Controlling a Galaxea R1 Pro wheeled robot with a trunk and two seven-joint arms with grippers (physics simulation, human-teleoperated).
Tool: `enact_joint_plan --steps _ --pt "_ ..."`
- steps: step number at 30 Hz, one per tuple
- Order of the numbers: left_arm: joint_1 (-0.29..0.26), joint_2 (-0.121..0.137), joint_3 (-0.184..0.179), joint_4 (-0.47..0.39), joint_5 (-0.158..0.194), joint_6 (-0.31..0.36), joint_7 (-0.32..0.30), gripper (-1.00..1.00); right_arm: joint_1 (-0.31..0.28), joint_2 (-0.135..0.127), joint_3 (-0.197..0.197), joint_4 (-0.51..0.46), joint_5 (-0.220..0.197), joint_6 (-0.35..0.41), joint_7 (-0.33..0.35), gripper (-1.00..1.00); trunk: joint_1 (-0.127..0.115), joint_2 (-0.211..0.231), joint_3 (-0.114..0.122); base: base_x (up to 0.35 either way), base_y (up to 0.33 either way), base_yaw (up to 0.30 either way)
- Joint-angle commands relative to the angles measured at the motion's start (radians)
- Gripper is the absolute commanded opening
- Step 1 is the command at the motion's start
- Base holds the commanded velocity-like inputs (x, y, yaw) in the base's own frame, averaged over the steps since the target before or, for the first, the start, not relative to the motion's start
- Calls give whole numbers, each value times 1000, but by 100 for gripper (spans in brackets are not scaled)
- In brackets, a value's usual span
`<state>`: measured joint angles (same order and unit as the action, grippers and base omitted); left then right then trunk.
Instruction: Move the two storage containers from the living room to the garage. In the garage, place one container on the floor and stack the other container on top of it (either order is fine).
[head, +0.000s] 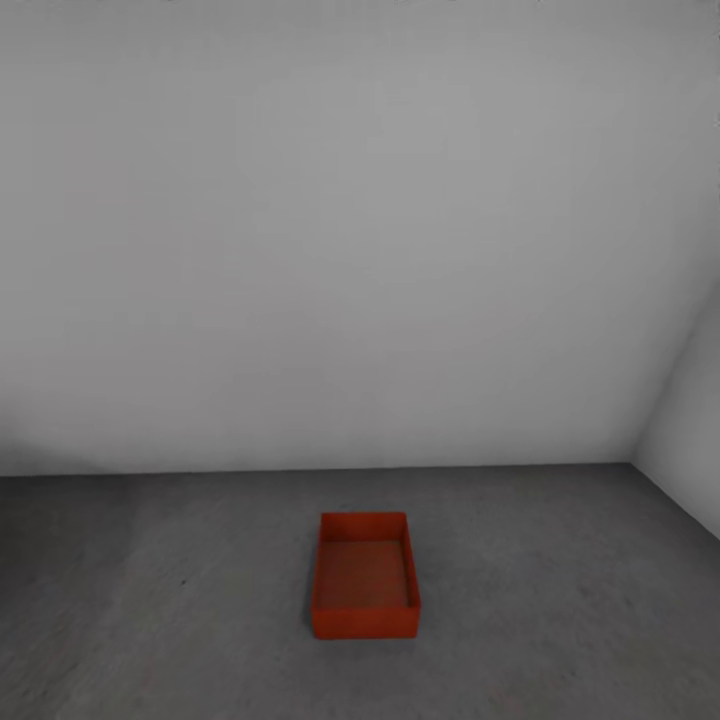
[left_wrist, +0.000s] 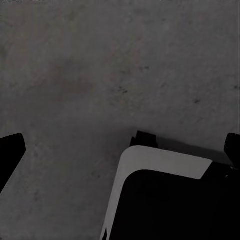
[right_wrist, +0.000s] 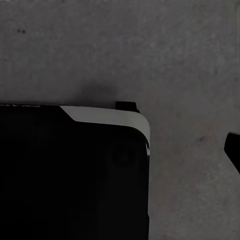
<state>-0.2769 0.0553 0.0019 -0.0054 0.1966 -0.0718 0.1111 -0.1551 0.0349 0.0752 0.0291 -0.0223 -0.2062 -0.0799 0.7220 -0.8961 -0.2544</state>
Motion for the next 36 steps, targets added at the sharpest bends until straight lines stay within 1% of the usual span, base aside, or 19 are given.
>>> enact_joint_plan --steps 1,36 --pt "-1 0 0 1 6 -3 1 100 -1 0 8 3 -2 -5 -4 100 0 -1 0 0 0 0" --pt "-1 0 -1 1 6 -3 1 100 -1 1 8 3 -1 -8 -4 100 0 -1 58 0 0 0"
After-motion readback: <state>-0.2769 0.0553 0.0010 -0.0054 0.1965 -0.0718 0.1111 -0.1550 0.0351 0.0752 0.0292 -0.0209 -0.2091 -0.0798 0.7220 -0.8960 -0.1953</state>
